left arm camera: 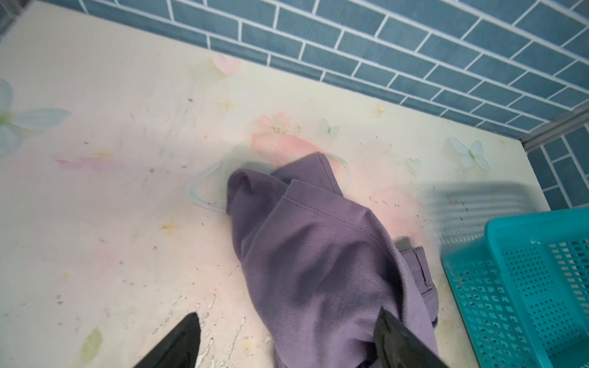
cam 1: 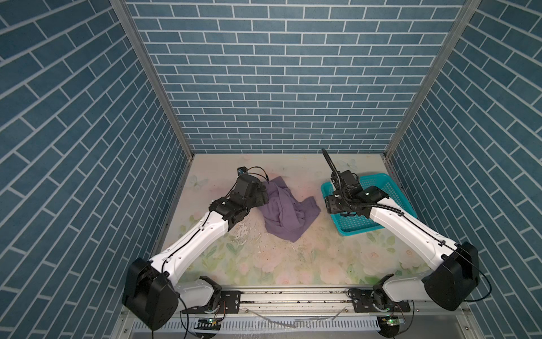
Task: Fold and stack the trousers
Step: Move the basket to the top-right of the table.
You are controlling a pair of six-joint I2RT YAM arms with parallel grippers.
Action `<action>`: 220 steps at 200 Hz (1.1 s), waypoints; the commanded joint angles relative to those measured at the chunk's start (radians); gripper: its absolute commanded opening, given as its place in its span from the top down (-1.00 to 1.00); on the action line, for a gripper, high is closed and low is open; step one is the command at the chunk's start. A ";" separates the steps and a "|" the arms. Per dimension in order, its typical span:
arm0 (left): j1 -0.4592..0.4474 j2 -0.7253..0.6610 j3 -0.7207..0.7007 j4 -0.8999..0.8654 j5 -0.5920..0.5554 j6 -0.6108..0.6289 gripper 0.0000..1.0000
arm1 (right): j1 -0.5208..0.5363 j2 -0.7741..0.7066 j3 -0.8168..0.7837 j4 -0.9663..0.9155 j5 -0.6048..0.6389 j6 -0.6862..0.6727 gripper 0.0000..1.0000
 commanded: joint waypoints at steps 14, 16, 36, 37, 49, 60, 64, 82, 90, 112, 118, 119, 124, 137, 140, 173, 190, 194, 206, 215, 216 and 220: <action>0.005 0.047 0.043 0.057 0.126 -0.026 -0.70 | -0.004 0.061 -0.088 -0.019 -0.009 0.056 -0.41; 0.005 0.048 0.043 0.056 0.126 -0.026 -0.70 | -0.004 0.065 -0.089 -0.016 -0.013 0.055 -0.41; 0.004 0.038 0.033 0.047 0.123 -0.026 -0.70 | -0.010 0.116 -0.090 0.019 -0.039 0.034 -0.28; 0.004 0.038 0.032 0.047 0.123 -0.026 -0.70 | -0.011 0.119 -0.090 0.021 -0.039 0.033 -0.28; 0.006 0.026 0.022 0.040 0.111 -0.024 -0.69 | -0.019 0.152 -0.085 0.042 -0.043 0.010 -0.09; 0.005 0.012 0.012 0.032 0.097 -0.021 -0.70 | -0.032 0.186 -0.070 0.057 -0.047 -0.014 0.04; 0.005 0.006 0.008 0.029 0.091 -0.022 -0.70 | -0.037 0.201 -0.061 0.061 -0.050 -0.029 0.10; 0.005 -0.012 -0.003 0.015 0.065 -0.022 -0.72 | -0.057 0.263 -0.011 0.070 -0.044 -0.098 0.31; 0.007 -0.016 -0.006 0.010 0.053 -0.022 -0.72 | -0.068 0.291 0.018 0.073 -0.039 -0.127 0.41; 0.006 -0.018 -0.008 0.003 0.041 -0.018 -0.72 | -0.093 0.360 0.102 0.070 -0.019 -0.193 0.56; 0.005 -0.018 -0.006 0.002 0.038 -0.019 -0.72 | -0.102 0.376 0.123 0.071 -0.017 -0.209 0.58; 0.006 -0.018 -0.006 0.002 0.037 -0.019 -0.72 | -0.104 0.379 0.127 0.072 -0.016 -0.212 0.59; 0.006 -0.017 -0.006 0.003 0.038 -0.019 -0.73 | -0.111 0.394 0.145 0.074 -0.016 -0.223 0.60; 0.005 -0.011 -0.005 0.006 0.036 -0.017 -0.73 | -0.141 0.431 0.195 0.079 -0.022 -0.253 0.68; 0.006 -0.009 -0.005 0.006 0.035 -0.016 -0.73 | -0.149 0.440 0.208 0.079 -0.023 -0.258 0.69; 0.008 0.023 0.013 0.001 0.038 -0.008 -0.73 | -0.229 0.555 0.359 0.083 -0.050 -0.297 0.76; 0.007 0.041 0.028 -0.007 0.038 -0.003 -0.73 | -0.268 0.629 0.461 0.068 -0.058 -0.300 0.77; 0.007 0.045 0.031 -0.009 0.039 -0.002 -0.73 | -0.274 0.647 0.486 0.067 -0.060 -0.305 0.77; 0.009 0.056 0.041 -0.014 0.037 0.003 -0.73 | -0.290 0.700 0.560 0.062 -0.065 -0.319 0.80; 0.010 0.063 0.049 -0.019 0.034 0.007 -0.74 | -0.301 0.745 0.621 0.054 -0.061 -0.329 0.80; 0.010 0.064 0.050 -0.020 0.033 0.008 -0.74 | -0.302 0.750 0.630 0.054 -0.060 -0.330 0.80; 0.011 0.067 0.054 -0.023 0.031 0.010 -0.73 | -0.307 0.770 0.662 0.048 -0.055 -0.331 0.80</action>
